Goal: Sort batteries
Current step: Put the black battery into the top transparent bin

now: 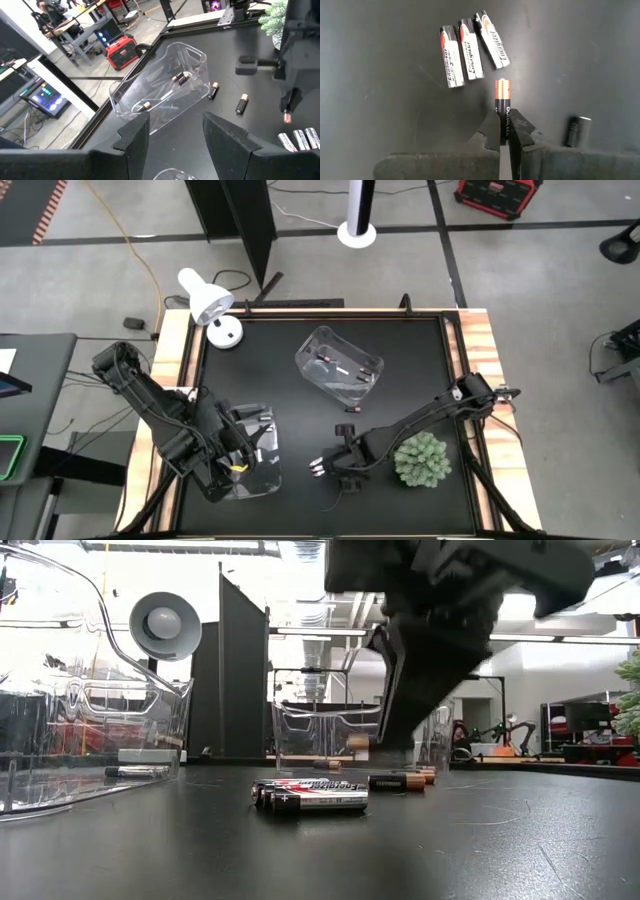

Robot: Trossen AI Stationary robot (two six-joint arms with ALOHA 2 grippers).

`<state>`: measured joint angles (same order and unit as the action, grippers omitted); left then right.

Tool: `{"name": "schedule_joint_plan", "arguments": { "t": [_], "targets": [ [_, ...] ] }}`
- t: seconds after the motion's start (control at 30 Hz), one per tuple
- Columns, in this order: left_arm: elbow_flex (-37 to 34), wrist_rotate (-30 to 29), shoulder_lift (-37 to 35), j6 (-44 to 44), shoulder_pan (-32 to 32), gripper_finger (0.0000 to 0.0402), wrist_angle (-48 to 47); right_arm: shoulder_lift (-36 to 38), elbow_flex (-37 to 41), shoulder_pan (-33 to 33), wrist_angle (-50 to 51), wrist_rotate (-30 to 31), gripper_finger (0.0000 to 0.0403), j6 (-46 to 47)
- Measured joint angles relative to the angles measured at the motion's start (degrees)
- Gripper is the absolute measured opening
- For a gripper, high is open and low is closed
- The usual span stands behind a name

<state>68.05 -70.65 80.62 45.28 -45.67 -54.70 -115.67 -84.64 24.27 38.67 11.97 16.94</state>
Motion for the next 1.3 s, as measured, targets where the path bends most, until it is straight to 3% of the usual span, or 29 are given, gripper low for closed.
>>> {"name": "schedule_joint_plan", "arguments": {
  "t": [0.47,0.93,1.13,1.3],
  "targets": [
    [0.0,0.02,0.0,0.0,0.0,0.0177,-0.03,0.27,-17.56,-3.7,20.97,9.2,0.0015,-5.1],
    [0.0,0.04,0.0,0.0,0.0,0.0177,-0.3,10.18,-18.69,-16.53,28.96,12.6,0.0015,-5.0],
    [0.0,0.82,0.0,-0.06,0.0,0.0177,-0.35,14.62,-10.52,-24.53,27.26,8.73,0.0015,-5.81],
    [0.0,0.94,0.0,-0.2,0.0,0.0177,-0.37,19.41,1.61,-30.84,17.71,2.38,0.0015,-8.59]
  ]
}}
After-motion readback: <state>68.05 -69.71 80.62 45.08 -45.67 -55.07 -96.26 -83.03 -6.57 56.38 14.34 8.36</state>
